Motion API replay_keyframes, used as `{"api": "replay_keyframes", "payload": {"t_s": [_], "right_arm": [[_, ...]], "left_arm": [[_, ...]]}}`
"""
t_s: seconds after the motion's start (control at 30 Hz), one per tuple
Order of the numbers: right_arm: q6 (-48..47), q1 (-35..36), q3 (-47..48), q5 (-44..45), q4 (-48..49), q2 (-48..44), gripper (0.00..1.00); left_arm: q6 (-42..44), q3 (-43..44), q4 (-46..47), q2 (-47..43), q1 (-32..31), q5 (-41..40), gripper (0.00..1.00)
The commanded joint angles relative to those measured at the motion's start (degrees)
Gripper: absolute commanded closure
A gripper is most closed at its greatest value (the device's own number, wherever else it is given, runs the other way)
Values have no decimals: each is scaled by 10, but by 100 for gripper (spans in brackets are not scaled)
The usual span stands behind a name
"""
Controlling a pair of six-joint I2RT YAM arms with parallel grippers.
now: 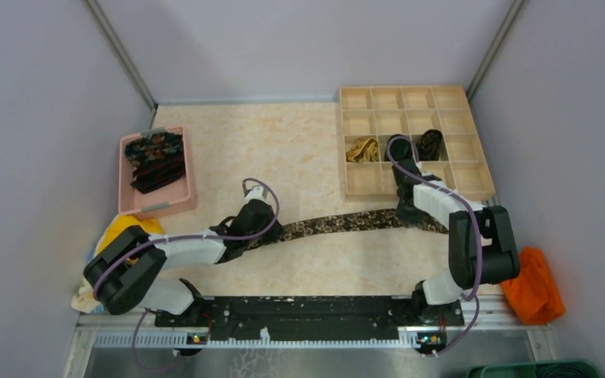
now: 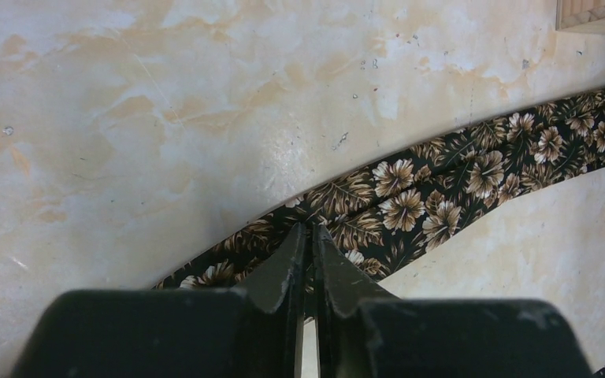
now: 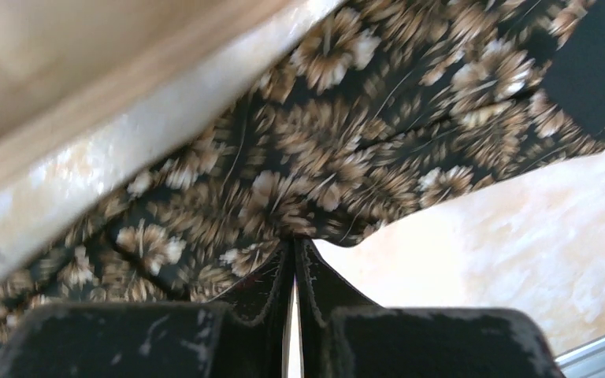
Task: Roll the ties
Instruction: Flatten out the tie at the center of the board.
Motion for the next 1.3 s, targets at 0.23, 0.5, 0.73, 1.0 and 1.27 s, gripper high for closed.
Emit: {"api": "replay_keyframes", "payload": {"t_s": [0.23, 0.5, 0.73, 1.0, 1.27], "right_arm": [[-37, -100, -2, 49, 32, 55, 95], [-41, -132, -6, 46, 48, 28, 96], [-36, -147, -9, 52, 60, -20, 96], [-54, -147, -30, 0, 89, -134, 99], [-84, -34, -8, -36, 61, -219, 100]], "left_arm": [[-22, -58, -4, 9, 1, 63, 90], [-45, -78, 69, 38, -31, 135, 90], [-47, -7, 100, 131, -93, 155, 92], [-39, 76, 14, 163, -99, 72, 94], [-63, 58, -142, 0, -99, -45, 93]]}}
